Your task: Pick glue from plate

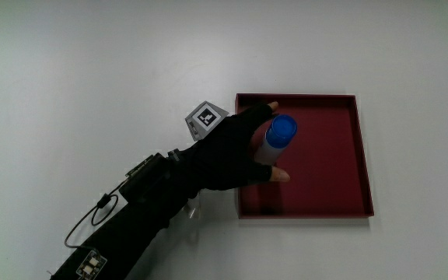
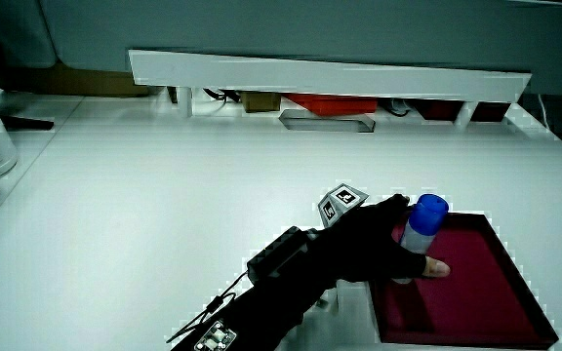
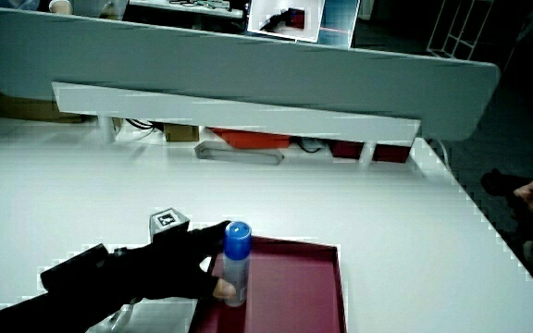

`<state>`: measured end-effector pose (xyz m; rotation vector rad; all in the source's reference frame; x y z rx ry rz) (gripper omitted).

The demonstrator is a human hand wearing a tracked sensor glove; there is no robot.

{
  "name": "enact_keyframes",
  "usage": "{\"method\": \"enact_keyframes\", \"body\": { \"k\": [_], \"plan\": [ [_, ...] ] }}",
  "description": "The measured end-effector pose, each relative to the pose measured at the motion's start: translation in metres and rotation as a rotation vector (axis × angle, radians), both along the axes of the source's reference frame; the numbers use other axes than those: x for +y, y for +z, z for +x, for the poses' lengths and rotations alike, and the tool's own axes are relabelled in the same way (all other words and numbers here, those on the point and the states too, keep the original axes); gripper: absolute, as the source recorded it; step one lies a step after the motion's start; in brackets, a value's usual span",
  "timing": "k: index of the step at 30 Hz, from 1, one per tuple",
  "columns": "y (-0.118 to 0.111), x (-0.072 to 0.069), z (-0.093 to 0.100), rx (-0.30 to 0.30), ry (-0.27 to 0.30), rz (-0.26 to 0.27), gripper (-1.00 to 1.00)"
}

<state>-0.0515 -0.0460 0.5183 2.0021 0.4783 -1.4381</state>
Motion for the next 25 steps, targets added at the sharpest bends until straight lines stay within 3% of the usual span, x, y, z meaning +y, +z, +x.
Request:
{"method": "enact_keyframes", "body": {
  "k": [6, 9, 10, 12, 17, 20, 24, 25],
  "plan": [
    [0.0, 0.002, -0.002, -0.009, -0.046, 0.044, 0.65],
    [0.0, 0.003, -0.003, 0.015, -0.064, 0.039, 0.82],
    [0.002, 0.003, -0.004, 0.02, -0.064, 0.063, 0.88],
    [0.001, 0.004, -0.005, 0.0, -0.076, 0.067, 1.0],
    [-0.003, 0.005, -0.008, 0.032, -0.093, 0.087, 1.0],
    [-0.014, 0.003, -0.011, 0.071, -0.102, 0.088, 1.0],
    [-0.027, -0.002, -0.021, 0.166, -0.137, 0.063, 1.0],
    [-0.033, -0.003, -0.024, 0.153, -0.144, 0.069, 1.0]
  ]
}}
